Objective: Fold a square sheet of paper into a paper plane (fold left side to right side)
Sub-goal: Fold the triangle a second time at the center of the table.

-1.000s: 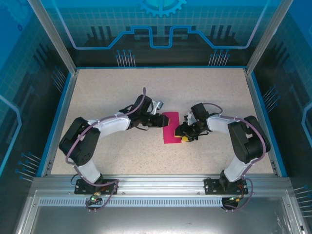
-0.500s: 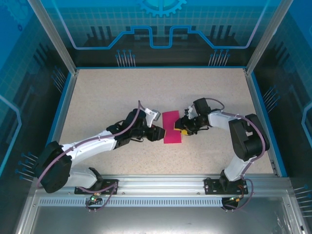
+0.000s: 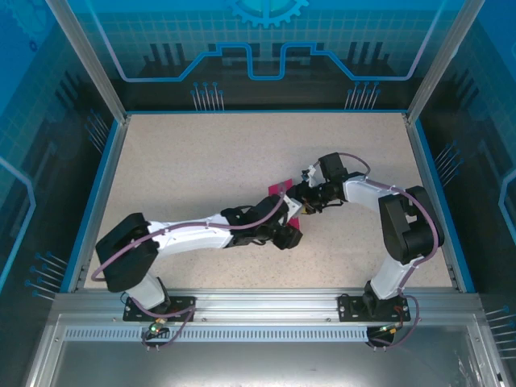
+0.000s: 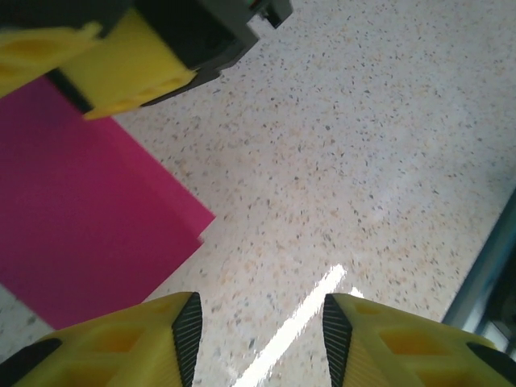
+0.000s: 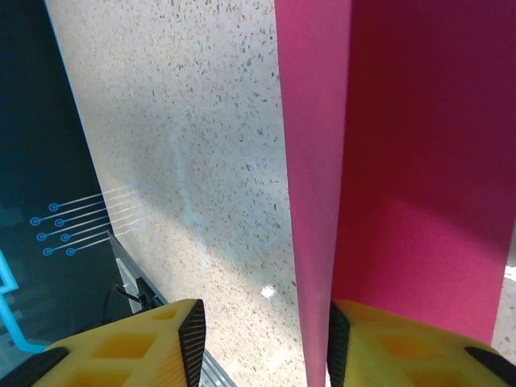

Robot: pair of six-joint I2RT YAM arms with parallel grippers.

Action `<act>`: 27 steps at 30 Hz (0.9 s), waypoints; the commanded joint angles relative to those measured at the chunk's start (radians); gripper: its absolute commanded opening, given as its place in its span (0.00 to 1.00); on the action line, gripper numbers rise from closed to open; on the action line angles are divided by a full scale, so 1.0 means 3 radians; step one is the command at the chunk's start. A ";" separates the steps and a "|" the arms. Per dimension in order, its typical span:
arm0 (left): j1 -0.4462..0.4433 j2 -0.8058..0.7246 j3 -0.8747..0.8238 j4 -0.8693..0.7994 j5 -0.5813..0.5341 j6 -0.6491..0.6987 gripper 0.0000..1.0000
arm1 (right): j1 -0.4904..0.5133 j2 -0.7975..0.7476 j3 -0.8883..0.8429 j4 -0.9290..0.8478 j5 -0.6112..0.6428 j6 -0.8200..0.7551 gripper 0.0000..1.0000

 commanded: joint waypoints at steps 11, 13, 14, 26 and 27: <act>-0.0356 0.0991 0.1087 -0.1137 -0.1485 0.0123 0.51 | -0.0005 0.0043 0.0056 -0.0047 -0.0062 0.0102 0.45; -0.0366 0.1062 0.1176 -0.1240 -0.1610 0.0072 0.50 | -0.0002 0.0038 0.0059 -0.0054 -0.0053 0.0095 0.45; -0.0374 0.1087 0.1200 -0.1276 -0.1671 0.0061 0.49 | -0.0002 0.0038 0.0054 -0.0059 -0.0053 0.0095 0.45; -0.0490 0.0832 0.1037 -0.1110 -0.1710 0.0145 0.50 | 0.0000 0.0080 0.0058 -0.0064 -0.0034 0.0071 0.45; -0.0497 0.0809 0.1034 -0.1110 -0.1716 0.0150 0.50 | 0.0002 0.0089 0.0062 -0.0064 -0.0035 0.0063 0.45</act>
